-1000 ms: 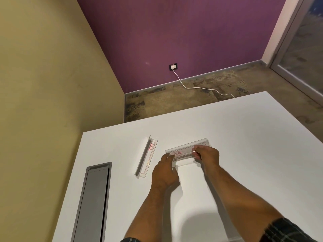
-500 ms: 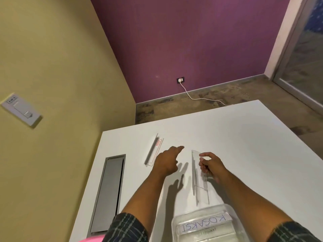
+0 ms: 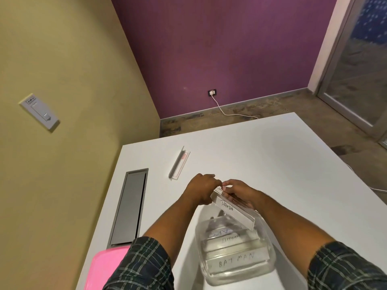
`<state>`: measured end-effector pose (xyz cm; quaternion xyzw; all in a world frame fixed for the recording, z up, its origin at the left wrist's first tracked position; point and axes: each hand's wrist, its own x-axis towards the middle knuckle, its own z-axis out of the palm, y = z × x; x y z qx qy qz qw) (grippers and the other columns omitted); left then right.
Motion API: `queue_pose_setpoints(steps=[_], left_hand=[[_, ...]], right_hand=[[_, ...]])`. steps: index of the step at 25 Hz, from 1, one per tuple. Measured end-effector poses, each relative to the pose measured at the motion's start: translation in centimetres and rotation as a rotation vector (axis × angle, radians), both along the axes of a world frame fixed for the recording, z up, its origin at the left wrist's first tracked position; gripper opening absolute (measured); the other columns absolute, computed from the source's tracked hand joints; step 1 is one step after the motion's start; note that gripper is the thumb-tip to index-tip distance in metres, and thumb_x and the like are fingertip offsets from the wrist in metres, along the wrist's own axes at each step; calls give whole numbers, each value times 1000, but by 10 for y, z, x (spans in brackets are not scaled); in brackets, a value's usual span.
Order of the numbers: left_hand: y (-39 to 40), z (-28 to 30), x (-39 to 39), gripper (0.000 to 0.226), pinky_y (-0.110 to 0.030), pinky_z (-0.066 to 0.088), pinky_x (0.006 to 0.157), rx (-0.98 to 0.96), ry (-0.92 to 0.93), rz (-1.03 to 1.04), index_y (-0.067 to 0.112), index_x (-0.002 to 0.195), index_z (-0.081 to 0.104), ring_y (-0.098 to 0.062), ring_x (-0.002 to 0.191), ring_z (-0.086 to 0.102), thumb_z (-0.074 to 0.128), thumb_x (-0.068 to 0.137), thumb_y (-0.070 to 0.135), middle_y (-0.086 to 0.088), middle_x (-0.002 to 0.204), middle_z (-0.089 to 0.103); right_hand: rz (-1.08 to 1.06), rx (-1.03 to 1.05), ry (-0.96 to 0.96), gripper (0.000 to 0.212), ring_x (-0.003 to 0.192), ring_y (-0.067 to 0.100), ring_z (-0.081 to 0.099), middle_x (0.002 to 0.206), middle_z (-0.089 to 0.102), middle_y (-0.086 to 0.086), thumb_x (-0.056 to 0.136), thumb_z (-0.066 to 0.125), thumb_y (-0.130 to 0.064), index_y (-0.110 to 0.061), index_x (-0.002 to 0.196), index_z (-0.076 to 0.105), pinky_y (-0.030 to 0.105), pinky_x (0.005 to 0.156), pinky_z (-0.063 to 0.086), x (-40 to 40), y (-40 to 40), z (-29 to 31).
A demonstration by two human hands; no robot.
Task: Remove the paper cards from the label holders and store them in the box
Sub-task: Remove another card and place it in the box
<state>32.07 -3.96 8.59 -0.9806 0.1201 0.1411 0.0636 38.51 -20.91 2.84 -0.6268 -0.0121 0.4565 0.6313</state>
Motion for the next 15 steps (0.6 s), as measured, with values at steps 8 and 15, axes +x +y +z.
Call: queue_pose_setpoints(steps=[8, 15], left_hand=[[-28, -13, -44, 64, -36, 45, 85, 19, 121, 4, 24, 126, 59, -23, 107, 62, 85, 70, 42, 1, 114, 64], [-26, -31, -74, 51, -32, 51, 75, -27, 358, 221, 15, 106, 68, -24, 101, 64, 82, 71, 49, -4, 106, 70]], right_hand=[[400, -246, -268, 26, 54, 8, 52, 71, 64, -1, 95, 62, -9, -13, 120, 64, 22, 54, 42, -33, -27, 9], [828, -492, -532, 55, 95, 12, 64, 101, 70, -9, 67, 79, -67, -27, 103, 72, 28, 86, 49, -36, -51, 21]])
